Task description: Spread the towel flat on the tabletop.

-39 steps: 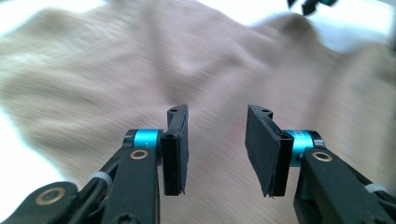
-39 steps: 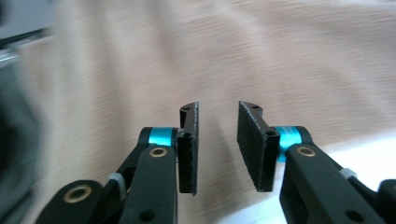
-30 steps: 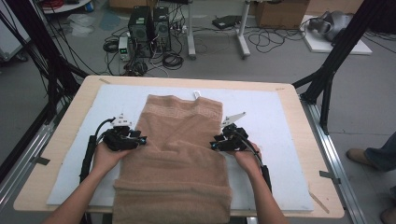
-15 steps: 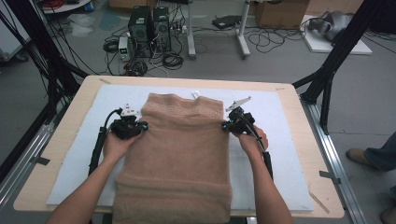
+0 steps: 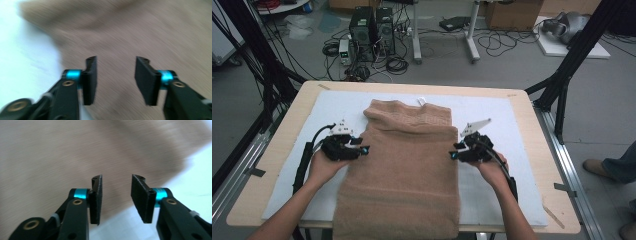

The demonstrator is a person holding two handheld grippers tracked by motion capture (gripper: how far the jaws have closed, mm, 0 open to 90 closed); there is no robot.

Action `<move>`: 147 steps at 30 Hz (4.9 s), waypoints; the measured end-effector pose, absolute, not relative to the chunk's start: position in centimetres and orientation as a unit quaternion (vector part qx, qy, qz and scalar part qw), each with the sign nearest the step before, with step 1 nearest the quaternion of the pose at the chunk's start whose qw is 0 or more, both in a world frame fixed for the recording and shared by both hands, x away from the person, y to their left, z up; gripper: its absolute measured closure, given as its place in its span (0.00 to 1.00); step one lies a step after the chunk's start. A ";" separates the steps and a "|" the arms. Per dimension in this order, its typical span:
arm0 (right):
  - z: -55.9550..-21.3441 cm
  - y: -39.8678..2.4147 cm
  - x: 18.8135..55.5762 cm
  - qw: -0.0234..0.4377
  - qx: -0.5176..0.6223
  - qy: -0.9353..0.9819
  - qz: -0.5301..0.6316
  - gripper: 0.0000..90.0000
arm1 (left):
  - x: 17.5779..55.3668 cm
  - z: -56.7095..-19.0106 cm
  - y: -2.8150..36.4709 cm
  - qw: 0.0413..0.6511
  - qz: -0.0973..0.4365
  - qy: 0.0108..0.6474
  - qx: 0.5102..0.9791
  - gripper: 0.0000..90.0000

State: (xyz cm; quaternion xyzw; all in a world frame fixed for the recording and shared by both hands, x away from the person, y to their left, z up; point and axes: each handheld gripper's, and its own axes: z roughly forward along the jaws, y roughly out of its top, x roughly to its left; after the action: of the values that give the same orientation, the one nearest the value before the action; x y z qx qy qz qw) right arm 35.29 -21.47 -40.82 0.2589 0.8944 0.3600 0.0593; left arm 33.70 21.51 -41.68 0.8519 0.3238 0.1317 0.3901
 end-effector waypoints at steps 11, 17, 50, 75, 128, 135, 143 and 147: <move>-43.0 -20.1 34.4 0.060 0.248 0.908 0.331 0.95 | 34.0 -44.1 20.9 0.390 0.130 0.328 0.851 0.97; -42.9 -20.1 36.6 0.075 0.274 0.902 0.326 0.95 | 35.8 -44.1 20.3 0.399 0.157 0.361 0.828 0.99; -43.5 -19.6 28.2 0.029 0.194 0.912 0.360 0.95 | 25.5 -44.4 22.9 0.426 0.117 0.288 0.849 0.95; -43.1 -20.2 29.2 0.032 0.201 0.909 0.363 0.72 | 26.4 -44.3 21.8 0.412 0.117 0.289 0.856 0.64; -42.9 -20.2 28.2 0.019 0.168 0.914 0.368 0.81 | 24.6 -44.5 22.7 0.407 0.123 0.296 0.855 0.80; -43.8 -20.5 28.1 0.009 0.175 0.914 0.365 0.87 | 24.4 -44.5 23.0 0.409 0.117 0.298 0.855 0.84; -43.0 -21.8 28.2 0.021 0.198 0.903 0.380 0.74 | 25.3 -43.3 23.3 0.432 0.117 0.319 0.835 0.66; -42.2 -22.4 29.1 0.028 0.221 0.894 0.389 0.62 | 26.0 -42.7 23.5 0.443 0.119 0.327 0.826 0.58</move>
State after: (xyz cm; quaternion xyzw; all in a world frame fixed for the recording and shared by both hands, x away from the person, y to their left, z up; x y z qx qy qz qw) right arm 29.06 -22.38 -42.17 0.2207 0.8940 0.3890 0.0277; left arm 26.00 23.53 -42.67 0.8264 0.3268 0.1190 0.4428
